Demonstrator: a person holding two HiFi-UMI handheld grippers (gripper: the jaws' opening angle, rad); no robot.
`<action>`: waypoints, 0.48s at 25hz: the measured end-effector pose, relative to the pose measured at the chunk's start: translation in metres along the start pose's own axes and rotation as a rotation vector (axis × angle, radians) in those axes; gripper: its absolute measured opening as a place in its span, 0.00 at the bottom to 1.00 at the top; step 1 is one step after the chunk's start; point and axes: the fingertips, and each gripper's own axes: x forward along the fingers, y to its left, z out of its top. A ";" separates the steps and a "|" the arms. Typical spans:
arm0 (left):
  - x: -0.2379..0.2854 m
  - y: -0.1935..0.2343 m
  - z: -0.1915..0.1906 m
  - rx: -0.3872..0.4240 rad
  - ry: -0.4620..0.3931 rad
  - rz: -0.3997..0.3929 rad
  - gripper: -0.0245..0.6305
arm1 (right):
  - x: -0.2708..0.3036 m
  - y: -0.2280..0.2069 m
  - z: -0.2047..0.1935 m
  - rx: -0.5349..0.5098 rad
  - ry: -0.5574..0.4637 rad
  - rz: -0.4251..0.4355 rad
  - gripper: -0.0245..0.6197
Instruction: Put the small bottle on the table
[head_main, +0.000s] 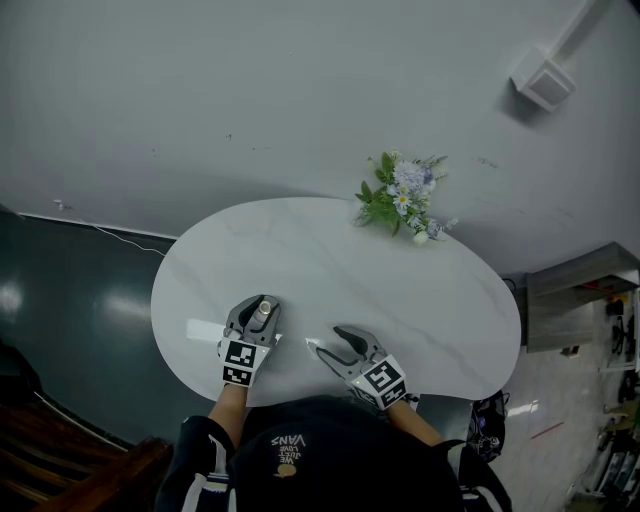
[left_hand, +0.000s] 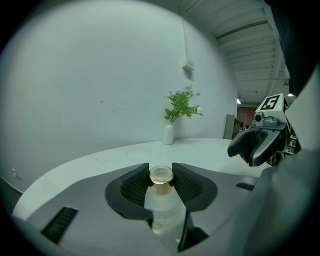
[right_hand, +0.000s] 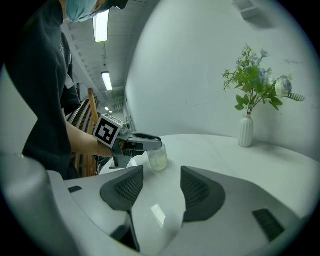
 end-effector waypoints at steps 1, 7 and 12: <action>0.000 0.000 0.000 0.003 -0.001 0.000 0.28 | -0.001 -0.001 0.001 -0.003 -0.006 -0.006 0.40; 0.001 -0.003 -0.001 0.020 0.000 0.003 0.28 | -0.005 -0.007 0.005 -0.012 -0.033 -0.031 0.20; 0.000 -0.006 -0.003 0.037 -0.004 0.013 0.28 | -0.009 -0.008 0.007 -0.014 -0.047 -0.036 0.15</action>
